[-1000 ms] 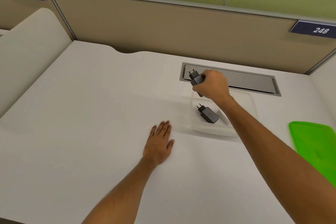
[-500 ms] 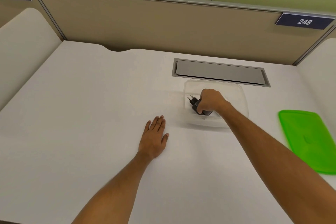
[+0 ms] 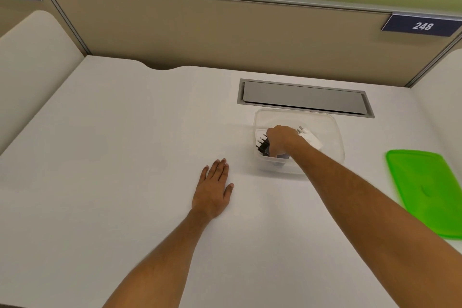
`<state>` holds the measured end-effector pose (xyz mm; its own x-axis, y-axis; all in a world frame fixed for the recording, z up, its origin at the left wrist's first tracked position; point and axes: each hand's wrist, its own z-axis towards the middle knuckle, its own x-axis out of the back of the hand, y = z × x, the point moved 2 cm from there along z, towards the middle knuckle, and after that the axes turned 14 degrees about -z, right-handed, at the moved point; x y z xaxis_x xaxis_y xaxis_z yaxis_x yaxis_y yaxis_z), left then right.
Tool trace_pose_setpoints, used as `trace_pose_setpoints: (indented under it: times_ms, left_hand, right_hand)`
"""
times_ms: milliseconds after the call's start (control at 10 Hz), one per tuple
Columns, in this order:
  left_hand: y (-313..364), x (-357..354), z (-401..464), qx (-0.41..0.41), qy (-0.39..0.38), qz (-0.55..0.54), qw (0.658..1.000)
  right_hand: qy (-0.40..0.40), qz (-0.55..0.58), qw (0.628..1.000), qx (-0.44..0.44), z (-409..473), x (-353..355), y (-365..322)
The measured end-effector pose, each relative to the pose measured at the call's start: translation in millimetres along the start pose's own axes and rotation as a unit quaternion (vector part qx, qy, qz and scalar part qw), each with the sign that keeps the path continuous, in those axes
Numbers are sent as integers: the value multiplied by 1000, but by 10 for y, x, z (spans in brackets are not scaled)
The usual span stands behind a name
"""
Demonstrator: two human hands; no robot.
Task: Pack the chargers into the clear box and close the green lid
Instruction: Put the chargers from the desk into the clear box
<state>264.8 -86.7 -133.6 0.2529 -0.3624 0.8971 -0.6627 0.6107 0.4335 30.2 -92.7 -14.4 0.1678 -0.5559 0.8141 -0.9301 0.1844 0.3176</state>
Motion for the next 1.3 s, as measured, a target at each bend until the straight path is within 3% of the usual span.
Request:
trace_pose_setpoints:
  times_ms: [300, 500, 700, 1100, 1300]
  left_hand:
    - [1, -4, 3, -1, 2, 3, 1000]
    - [0, -6, 0, -1, 5, 3, 1000]
    - [-2, -9, -5, -1, -3, 0, 1000]
    - [45, 32, -19, 1, -7, 10, 1000]
    - [84, 61, -6, 11, -20, 22, 1000]
  right_hand:
    - [51, -67, 996, 2, 26, -102, -18]
    - [39, -12, 999, -11, 47, -81, 112]
    - [117, 42, 990, -71, -38, -13, 310]
    - [261, 138, 929, -221, -703, -270, 947]
    - [279, 158, 900, -295, -1114, -682, 1327]
